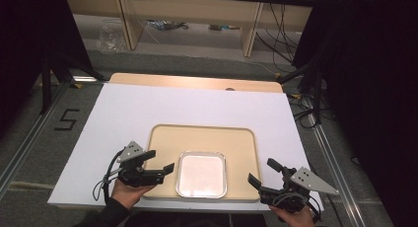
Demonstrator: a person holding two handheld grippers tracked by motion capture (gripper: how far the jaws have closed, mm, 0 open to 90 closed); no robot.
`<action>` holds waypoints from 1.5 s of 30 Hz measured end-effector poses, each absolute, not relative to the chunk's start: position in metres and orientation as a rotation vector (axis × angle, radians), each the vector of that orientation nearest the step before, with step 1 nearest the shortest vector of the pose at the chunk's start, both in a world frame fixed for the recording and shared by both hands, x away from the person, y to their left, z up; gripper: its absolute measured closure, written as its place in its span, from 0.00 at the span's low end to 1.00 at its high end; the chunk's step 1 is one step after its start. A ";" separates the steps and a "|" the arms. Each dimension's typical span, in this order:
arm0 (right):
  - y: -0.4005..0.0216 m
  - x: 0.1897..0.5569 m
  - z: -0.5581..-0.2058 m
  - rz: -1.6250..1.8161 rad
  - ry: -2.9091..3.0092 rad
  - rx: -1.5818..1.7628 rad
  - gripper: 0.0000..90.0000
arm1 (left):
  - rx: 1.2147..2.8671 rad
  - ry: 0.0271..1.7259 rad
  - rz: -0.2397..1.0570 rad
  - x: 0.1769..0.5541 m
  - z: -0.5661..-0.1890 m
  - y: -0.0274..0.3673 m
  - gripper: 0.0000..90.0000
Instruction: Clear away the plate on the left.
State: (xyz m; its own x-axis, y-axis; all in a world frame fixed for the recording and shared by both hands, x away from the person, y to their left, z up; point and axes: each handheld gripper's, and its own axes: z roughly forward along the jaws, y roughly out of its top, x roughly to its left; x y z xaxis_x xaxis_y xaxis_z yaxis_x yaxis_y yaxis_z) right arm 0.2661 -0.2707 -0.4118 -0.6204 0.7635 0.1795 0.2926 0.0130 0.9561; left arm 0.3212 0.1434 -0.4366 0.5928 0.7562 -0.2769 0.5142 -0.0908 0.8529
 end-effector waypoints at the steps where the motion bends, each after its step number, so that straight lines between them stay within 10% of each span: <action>1: -0.271 0.266 -0.412 1.639 1.908 1.079 0.17 | 1.753 1.040 0.285 0.321 -0.437 0.144 0.17; 45: -0.270 0.265 -0.411 1.612 1.945 1.078 0.17 | 1.787 0.892 0.285 0.295 -0.431 0.142 0.17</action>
State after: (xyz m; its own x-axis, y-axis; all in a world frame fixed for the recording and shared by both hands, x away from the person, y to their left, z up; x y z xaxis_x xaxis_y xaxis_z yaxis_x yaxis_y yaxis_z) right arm 0.2650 -0.2703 -0.4109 -0.6263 0.7608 0.1703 0.3086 0.0413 0.9503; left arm 0.2946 0.1418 -0.4310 0.6913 0.6885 -0.2193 0.4334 -0.1522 0.8883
